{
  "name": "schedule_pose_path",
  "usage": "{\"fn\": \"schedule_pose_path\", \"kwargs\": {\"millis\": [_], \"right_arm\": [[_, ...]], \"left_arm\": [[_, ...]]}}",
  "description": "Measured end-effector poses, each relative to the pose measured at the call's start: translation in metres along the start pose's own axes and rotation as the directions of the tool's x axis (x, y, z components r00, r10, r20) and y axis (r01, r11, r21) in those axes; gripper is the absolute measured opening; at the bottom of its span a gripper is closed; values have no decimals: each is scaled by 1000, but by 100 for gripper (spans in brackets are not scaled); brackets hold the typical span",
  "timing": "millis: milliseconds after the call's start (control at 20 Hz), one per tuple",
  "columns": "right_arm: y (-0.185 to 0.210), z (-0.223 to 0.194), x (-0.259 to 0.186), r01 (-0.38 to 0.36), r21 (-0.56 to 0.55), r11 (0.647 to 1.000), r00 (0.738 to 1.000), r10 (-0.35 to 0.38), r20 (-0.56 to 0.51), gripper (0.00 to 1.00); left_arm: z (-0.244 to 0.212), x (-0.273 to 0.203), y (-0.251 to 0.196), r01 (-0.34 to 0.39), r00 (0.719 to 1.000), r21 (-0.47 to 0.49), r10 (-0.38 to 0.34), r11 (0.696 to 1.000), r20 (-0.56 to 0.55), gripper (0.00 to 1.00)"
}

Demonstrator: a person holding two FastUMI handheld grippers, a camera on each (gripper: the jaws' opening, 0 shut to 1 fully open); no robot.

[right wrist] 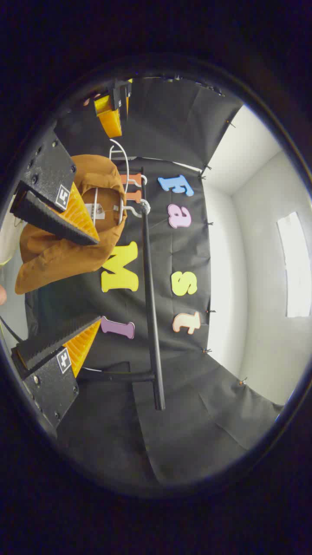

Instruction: Grasp the clothes on the hanger with both hands and then place them into the laundry hamper below.

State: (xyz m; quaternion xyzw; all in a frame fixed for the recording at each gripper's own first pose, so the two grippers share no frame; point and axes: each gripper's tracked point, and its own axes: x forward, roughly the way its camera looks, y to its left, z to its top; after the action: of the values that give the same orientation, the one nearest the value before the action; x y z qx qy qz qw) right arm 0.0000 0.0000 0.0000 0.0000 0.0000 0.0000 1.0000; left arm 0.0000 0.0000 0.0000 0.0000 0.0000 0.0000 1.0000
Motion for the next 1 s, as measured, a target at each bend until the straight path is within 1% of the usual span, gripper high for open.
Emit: {"fn": "schedule_pose_path", "kwargs": {"millis": [50,200,350,400,500,600,650,800,850,1000], "right_arm": [[2,-1,1,-8,-2,1000,1000,8,1,99],[1,-2,3,-12,1,1000,1000,12,-2,99],[-1,-4,5,-10,6,1000,1000,10,-9,99],[-2,-6,6,-11,2,1000,1000,11,-12,100],[-4,-11,8,-5,-8,1000,1000,5,-21,99],[-3,-15,11,-2,-8,1000,999,2,-32,100],[-2,-16,13,-2,-3,1000,999,2,-39,99],[3,-25,19,2,10,1000,998,-2,-63,99],[4,-28,21,1,11,1000,998,0,-67,99],[17,-40,29,-4,13,1000,996,5,-95,99]], "left_arm": [[-1,0,0,-4,1000,4,4,1000,-2,98],[0,1,2,-11,1000,15,11,1000,7,98],[3,-1,5,-12,1000,15,12,1000,17,98],[4,-2,7,-15,1000,16,15,1000,23,98],[2,-2,8,-23,999,11,22,1000,26,99],[-5,-1,4,-16,1000,-3,16,1000,11,99],[-7,-1,2,-14,1000,-7,14,1000,6,99],[-16,2,-2,-11,1000,-22,11,1000,-6,99],[-19,4,-4,-3,1000,-32,3,999,-14,98],[-33,10,-8,22,999,-51,-24,998,-46,100]]}}
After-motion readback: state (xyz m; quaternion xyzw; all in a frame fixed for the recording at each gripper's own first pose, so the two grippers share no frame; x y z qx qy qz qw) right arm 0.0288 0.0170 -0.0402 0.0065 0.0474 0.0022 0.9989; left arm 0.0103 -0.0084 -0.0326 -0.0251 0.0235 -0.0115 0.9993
